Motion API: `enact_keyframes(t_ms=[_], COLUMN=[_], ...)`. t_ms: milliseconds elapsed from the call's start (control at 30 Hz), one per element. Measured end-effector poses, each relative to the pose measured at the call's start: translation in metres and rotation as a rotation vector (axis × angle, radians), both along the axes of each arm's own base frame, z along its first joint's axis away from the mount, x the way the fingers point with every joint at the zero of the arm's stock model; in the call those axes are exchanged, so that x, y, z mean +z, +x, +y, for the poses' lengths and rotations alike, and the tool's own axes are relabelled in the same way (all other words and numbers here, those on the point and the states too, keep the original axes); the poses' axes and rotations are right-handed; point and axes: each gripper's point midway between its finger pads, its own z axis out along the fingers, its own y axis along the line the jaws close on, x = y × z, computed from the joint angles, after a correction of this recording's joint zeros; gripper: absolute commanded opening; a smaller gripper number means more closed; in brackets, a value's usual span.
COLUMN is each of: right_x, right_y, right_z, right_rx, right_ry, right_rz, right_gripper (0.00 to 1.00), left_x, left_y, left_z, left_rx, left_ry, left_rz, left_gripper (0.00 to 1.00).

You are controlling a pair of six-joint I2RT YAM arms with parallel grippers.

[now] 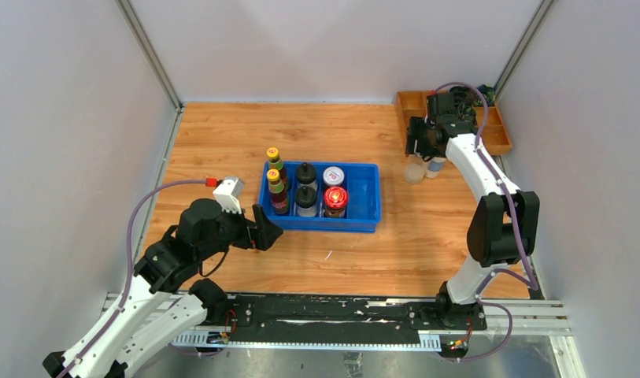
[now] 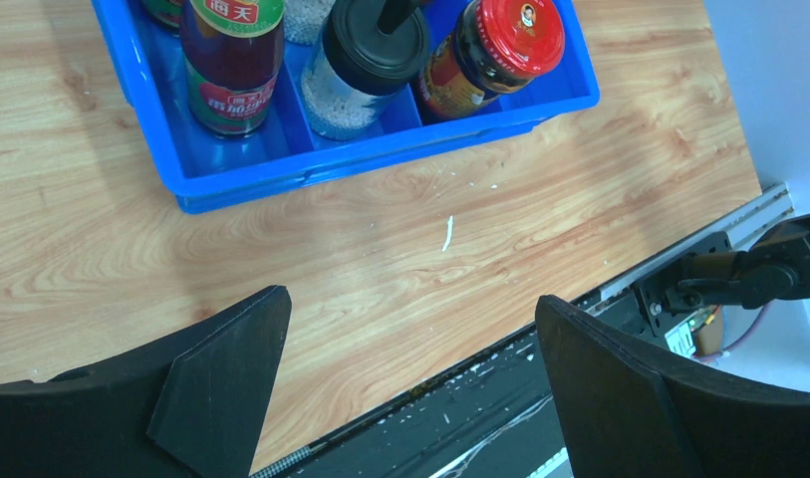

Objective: Organize the condiment bottles
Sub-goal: Pick up the bottle from the corner of the board, then place the bottle in the storage box.

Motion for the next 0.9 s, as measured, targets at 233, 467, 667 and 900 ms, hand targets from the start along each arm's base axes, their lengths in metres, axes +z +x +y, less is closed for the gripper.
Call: enact_keyframes(t_ms=[233, 467, 667, 900], right_x=[0.000, 0.002, 0.020, 0.058], right_y=[0.000, -0.004, -0.021, -0.057], right_z=[0.004, 0.006, 0.011, 0.022], right_rx=[0.017, 0.024, 0.043, 0.091], right_ry=[0.018, 0.027, 0.034, 0.043], right_rz=[-0.001, -0.001, -0.036, -0.126], right_gripper=[0.60, 0.57, 0.56, 0.56], left_x=[-0.002, -0.004, -0.005, -0.005], left_y=[0.001, 0.002, 0.002, 0.002], left_z=[-0.001, -0.001, -0.002, -0.001], left_rx=[0.001, 0.002, 0.003, 0.003], left_ry=[0.004, 0.010, 0.014, 0.012], left_rz=[0.009, 0.019, 0.023, 0.021], left_gripper=[1.00, 1.00, 1.00, 1.00])
